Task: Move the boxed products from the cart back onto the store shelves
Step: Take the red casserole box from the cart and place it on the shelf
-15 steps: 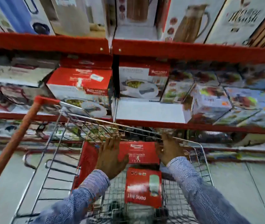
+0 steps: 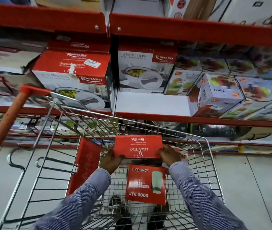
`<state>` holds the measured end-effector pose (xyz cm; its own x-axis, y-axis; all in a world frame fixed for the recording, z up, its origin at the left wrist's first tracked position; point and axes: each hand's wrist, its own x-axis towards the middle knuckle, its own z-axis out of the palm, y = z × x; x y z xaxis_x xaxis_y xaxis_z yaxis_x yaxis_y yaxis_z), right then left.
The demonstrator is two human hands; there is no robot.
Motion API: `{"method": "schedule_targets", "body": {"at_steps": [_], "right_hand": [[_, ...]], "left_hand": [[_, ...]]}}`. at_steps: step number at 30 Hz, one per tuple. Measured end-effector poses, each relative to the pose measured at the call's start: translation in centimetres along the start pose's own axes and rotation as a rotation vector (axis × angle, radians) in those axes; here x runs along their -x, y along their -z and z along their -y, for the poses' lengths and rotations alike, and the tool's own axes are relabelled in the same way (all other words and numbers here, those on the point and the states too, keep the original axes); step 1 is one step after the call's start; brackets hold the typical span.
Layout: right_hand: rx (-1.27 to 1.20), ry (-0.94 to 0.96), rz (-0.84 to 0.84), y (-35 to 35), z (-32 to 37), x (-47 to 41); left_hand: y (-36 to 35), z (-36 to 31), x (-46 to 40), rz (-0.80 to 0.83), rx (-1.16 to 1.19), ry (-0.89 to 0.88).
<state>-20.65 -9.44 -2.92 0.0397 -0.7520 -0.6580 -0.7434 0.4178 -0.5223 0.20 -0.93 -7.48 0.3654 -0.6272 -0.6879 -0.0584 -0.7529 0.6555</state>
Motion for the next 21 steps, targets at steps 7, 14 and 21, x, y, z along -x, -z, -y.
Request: {"method": "schedule_targets", "body": {"at_steps": [7,14,21], "right_hand": [[-0.211,0.221,-0.176,4.3,2.5,5.2],[-0.367,0.439,-0.345,10.7,8.3,9.7],[-0.415,0.58,-0.416,16.0,12.1,9.8]], "left_hand": [[4.3,-4.5,8.3,-0.212,0.017,-0.266],[8.5,-11.5,14.4,-0.537,-0.083,-0.639],[9.9,-18.5,16.1,-0.603,-0.11,-0.812]]}}
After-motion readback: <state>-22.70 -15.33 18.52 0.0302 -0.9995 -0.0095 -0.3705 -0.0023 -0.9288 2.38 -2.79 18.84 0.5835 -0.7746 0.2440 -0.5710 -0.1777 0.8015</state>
